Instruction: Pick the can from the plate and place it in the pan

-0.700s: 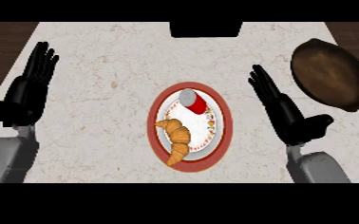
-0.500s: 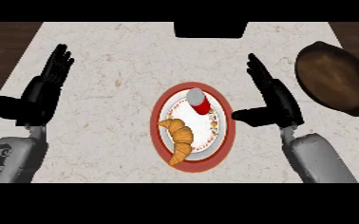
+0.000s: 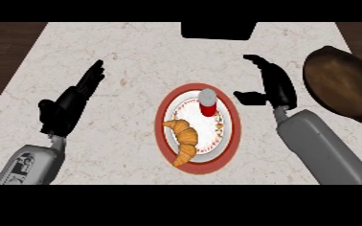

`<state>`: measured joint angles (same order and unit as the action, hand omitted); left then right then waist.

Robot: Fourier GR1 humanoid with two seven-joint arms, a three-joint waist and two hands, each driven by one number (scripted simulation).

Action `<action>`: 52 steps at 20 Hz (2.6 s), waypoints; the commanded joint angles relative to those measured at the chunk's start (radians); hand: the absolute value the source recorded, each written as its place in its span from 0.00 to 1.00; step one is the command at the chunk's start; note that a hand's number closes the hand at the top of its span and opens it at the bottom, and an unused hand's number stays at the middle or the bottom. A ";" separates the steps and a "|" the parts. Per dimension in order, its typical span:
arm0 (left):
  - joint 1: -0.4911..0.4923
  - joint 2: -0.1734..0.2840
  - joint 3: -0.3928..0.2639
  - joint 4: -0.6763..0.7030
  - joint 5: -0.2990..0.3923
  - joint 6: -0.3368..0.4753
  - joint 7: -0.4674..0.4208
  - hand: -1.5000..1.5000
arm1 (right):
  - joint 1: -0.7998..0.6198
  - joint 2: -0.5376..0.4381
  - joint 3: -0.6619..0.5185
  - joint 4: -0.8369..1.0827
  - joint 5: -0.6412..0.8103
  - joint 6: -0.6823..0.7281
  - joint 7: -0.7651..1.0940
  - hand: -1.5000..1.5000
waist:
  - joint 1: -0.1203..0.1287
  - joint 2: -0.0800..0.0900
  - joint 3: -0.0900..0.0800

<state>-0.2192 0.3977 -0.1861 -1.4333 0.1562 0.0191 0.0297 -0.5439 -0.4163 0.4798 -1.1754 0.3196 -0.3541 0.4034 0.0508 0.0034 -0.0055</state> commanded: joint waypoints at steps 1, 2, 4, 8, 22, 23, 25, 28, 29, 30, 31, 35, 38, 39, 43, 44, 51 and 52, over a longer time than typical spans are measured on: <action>0.034 -0.018 -0.036 -0.070 -0.034 0.027 0.087 0.50 | -0.040 0.129 0.052 0.141 0.145 -0.103 0.053 0.00 | -0.027 -0.002 0.006; 0.025 -0.048 -0.063 -0.108 -0.058 0.059 0.123 0.50 | -0.042 0.129 0.089 0.075 0.156 -0.033 0.141 0.00 | -0.037 -0.006 0.006; 0.033 -0.030 -0.027 -0.060 -0.032 0.031 0.077 0.50 | -0.129 0.139 0.141 0.109 0.177 0.111 0.271 0.00 | -0.030 -0.005 0.004; 0.039 -0.002 -0.025 -0.137 -0.015 0.012 0.151 0.50 | -0.255 0.110 0.175 0.148 0.203 0.328 0.412 0.00 | -0.017 -0.008 0.004; 0.036 -0.043 -0.040 -0.114 -0.053 0.025 0.119 0.50 | -0.604 0.388 0.062 0.531 -0.076 0.947 0.758 0.00 | -0.009 0.005 0.003; 0.047 -0.034 -0.045 -0.153 -0.047 0.016 0.138 0.50 | -0.594 0.412 0.074 0.576 -0.076 0.906 0.761 0.00 | 0.006 0.006 0.004; 0.035 -0.024 -0.033 -0.152 -0.049 0.013 0.150 0.50 | -0.621 0.413 0.108 0.587 -0.111 0.914 0.791 0.00 | 0.009 0.004 0.004; -0.019 -0.062 -0.033 -0.076 -0.062 0.027 0.156 0.50 | -0.601 0.414 0.183 0.590 -0.123 0.876 0.795 0.00 | -0.007 0.006 0.004; 0.039 -0.051 -0.039 -0.100 -0.060 0.010 0.116 0.50 | -0.621 0.415 0.182 0.613 -0.128 0.890 0.803 0.00 | 0.001 0.004 0.004; -0.015 -0.046 -0.022 -0.116 -0.048 0.010 0.168 0.50 | -0.627 0.415 0.206 0.605 -0.155 0.873 0.825 0.00 | 0.011 0.005 0.004; 0.045 -0.082 -0.058 -0.096 -0.093 0.045 0.107 0.50 | -0.619 0.415 0.209 0.633 -0.123 0.888 0.795 0.00 | -0.008 0.003 0.004; 0.022 -0.077 -0.032 -0.092 -0.080 0.036 0.135 0.50 | -0.677 0.415 0.226 0.626 -0.167 0.951 0.844 0.00 | -0.020 -0.002 0.004; 0.024 -0.069 -0.023 -0.087 -0.065 0.006 0.122 0.50 | -0.650 0.415 0.266 0.625 -0.205 0.913 0.867 0.00 | -0.003 0.001 0.003; 0.021 -0.083 -0.049 -0.155 -0.076 0.024 0.175 0.50 | -0.644 0.415 0.278 0.636 -0.208 0.914 0.849 0.00 | 0.000 0.000 0.004; 0.085 -0.030 0.003 -0.209 -0.059 0.004 0.187 0.50 | -0.624 0.415 0.288 0.670 -0.171 0.901 0.790 0.00 | -0.020 -0.004 0.005; 0.061 -0.037 0.002 -0.209 -0.058 -0.002 0.194 0.50 | -0.617 0.415 0.306 0.625 -0.197 0.884 0.834 0.00 | -0.017 -0.004 0.005; 0.049 -0.074 0.004 -0.138 -0.096 0.003 0.146 0.50 | -0.583 0.416 0.356 0.667 -0.176 0.819 0.789 0.00 | -0.013 0.003 0.005; 0.050 -0.123 -0.027 -0.121 -0.136 0.049 0.143 0.50 | -0.562 0.416 0.349 0.677 -0.133 0.832 0.735 0.00 | -0.037 -0.001 0.005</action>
<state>-0.1661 0.3199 -0.1917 -1.5692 0.0615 0.0312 0.1769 -1.1279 -0.0145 0.8137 -0.5199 0.1542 0.4699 1.0564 0.0268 0.0031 -0.0006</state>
